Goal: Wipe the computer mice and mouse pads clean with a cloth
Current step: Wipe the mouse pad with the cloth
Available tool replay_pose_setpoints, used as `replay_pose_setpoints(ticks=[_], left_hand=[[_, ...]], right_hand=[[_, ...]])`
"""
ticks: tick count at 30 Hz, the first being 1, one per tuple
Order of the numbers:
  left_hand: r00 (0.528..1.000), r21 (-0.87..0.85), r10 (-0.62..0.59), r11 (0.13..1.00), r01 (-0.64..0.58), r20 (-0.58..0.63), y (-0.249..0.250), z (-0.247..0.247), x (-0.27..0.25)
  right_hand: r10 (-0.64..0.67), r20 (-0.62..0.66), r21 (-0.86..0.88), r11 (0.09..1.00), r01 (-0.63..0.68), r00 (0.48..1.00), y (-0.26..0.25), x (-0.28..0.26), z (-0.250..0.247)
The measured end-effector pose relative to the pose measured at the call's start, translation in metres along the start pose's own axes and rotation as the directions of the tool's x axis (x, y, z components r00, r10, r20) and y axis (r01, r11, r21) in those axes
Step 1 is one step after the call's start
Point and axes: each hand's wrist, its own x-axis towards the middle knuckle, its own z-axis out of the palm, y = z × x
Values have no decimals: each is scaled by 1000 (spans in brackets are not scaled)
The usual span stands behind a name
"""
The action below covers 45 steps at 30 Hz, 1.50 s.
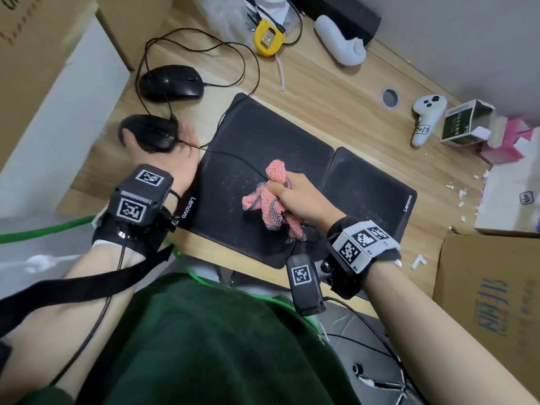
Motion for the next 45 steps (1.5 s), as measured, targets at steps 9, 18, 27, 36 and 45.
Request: replay_pose_setpoints(ticks=[9, 18, 27, 36, 45], left_hand=[[996, 311, -72, 947, 82, -45, -28, -4, -11], [908, 702, -418, 655, 279, 29, -68, 14, -46], [994, 824, -104, 566, 32, 33, -71, 20, -28], [994, 746, 31, 664, 59, -107, -35, 31, 9], [978, 564, -87, 806, 180, -188, -15, 55, 19]], right_hand=[[-100, 36, 109, 989, 95, 994, -16, 9, 5], [-150, 43, 101, 984, 146, 988, -28, 23, -3], [-167, 87, 58, 985, 162, 982, -22, 11, -15], [-83, 14, -138, 987, 84, 996, 10, -11, -32], [27, -113, -85, 996, -37, 993, 33, -36, -45]])
